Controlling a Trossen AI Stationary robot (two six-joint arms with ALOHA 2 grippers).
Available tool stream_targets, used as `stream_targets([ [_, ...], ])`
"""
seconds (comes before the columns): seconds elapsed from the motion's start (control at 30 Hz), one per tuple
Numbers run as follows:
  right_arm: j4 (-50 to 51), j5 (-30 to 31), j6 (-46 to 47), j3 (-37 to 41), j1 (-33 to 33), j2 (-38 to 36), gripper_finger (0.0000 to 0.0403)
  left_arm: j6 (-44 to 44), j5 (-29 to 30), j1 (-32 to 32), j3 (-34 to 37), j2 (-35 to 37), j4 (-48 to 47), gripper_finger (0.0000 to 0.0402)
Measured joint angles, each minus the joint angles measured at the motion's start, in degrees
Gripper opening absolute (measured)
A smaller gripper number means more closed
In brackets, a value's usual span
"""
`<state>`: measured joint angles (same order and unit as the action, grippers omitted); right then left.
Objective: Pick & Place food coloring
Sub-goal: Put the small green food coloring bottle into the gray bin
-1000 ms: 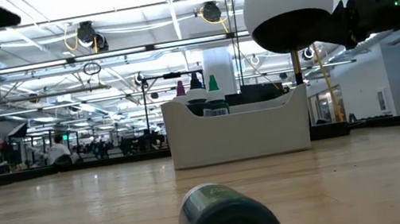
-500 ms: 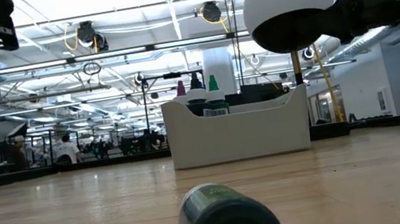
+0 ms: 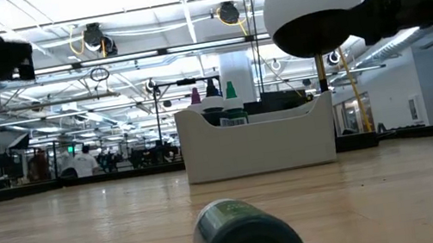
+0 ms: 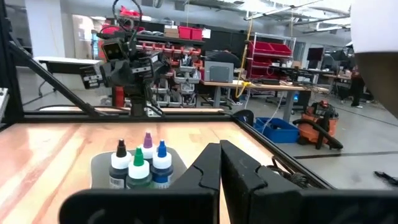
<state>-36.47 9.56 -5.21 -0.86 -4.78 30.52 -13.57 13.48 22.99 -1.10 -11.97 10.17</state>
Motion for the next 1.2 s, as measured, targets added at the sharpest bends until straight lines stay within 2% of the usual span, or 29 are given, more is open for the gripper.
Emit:
stream_targets([
  [0.17,0.07,2.47,0.00,-0.02,-0.02,2.26,0.0000,2.12,0.72,-1.08,0.52,0.02,-1.63,0.0006],
  [0.33,0.81,2.51,2.21,-1.01,0.00,5.35,0.0000,2.35,6.81,-1.21,0.52,0.00,-1.93,0.0003],
  [0.43,7.91,3.04,4.74,-4.61,0.64,8.62,0.0000,3.60,10.24,-1.21,0.52,0.00,-1.99,0.0003],
  [0.57,8.47,10.40,5.05,-11.62,5.94,15.90,0.0000,3.78,12.48,-1.21,0.52,-0.02,-0.48,0.0020],
  [0.67,10.22,11.67,3.75,-16.49,10.45,22.65,0.0000,5.17,12.63,-1.21,0.52,0.00,2.86,0.0034],
  [0.77,11.09,13.21,3.67,-23.89,14.37,30.03,0.0000,6.24,12.65,-1.21,0.52,0.00,3.84,0.0041],
  [0.97,23.68,21.01,5.49,-42.45,20.07,47.42,0.0000,6.44,12.63,-1.18,0.52,0.00,2.92,0.0044],
  [1.2,32.42,16.85,6.08,-64.65,23.93,65.52,0.0000,9.63,13.16,-1.16,0.48,-0.02,2.10,0.0044],
])
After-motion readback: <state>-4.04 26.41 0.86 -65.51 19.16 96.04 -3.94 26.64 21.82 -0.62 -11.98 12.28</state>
